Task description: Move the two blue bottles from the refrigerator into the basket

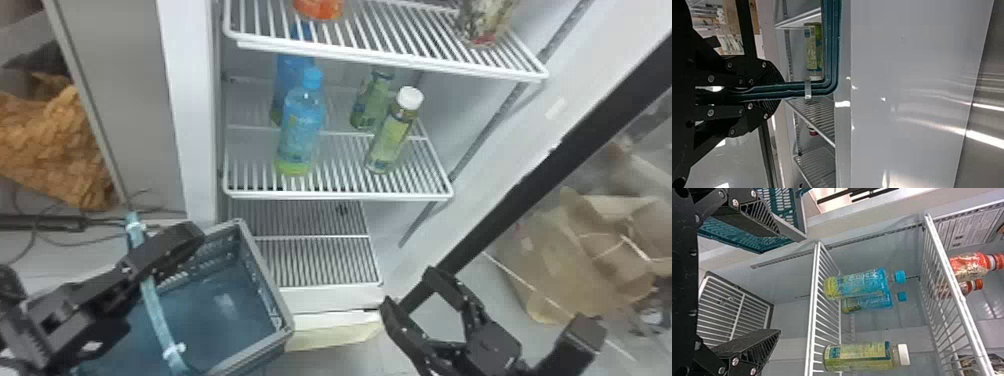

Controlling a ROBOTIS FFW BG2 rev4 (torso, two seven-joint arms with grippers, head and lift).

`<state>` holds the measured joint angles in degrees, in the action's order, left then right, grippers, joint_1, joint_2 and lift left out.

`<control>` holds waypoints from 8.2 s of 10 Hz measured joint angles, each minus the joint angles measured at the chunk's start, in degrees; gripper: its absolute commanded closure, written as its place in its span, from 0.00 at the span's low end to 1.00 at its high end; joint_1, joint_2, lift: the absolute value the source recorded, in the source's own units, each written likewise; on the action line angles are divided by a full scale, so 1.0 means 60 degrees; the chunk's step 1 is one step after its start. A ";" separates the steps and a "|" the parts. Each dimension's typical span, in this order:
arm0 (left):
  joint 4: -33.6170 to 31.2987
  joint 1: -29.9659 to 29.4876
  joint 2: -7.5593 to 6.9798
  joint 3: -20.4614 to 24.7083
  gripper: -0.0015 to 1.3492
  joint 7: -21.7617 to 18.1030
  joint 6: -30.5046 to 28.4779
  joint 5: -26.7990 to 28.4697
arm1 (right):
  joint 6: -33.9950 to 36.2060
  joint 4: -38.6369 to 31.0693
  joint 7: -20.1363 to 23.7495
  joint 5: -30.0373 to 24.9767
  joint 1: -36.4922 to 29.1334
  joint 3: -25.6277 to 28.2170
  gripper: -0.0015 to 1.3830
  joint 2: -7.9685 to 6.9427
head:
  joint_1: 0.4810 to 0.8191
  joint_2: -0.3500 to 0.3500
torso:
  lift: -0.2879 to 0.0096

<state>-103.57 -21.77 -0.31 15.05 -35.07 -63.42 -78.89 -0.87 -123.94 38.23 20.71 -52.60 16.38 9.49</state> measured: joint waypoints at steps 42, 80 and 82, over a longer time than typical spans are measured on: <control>0.0258 0.0606 -0.0017 -0.0737 0.89 0.0146 -0.0331 0.0109 | 0.0157 0.6595 -0.1219 -0.1266 0.9323 -0.4217 0.23 0.0436 | 0.63 0.37 | 0.23; 0.0258 0.0612 0.0014 -0.0783 0.89 0.0149 -0.0259 0.0046 | 0.5469 0.0778 -0.0054 0.1324 0.4669 -0.3054 0.10 0.0562 | 0.63 0.44 | 0.23; 0.0258 0.0608 0.0008 -0.0786 0.89 0.0148 -0.0255 0.0045 | 0.4055 0.0660 -0.0209 0.1334 0.4547 -0.2737 0.10 0.0473 | 0.63 0.40 | 0.23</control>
<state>-102.02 -18.13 -0.26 10.34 -34.18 -64.95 -78.62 23.46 -119.98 36.97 28.71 -25.31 -0.04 12.33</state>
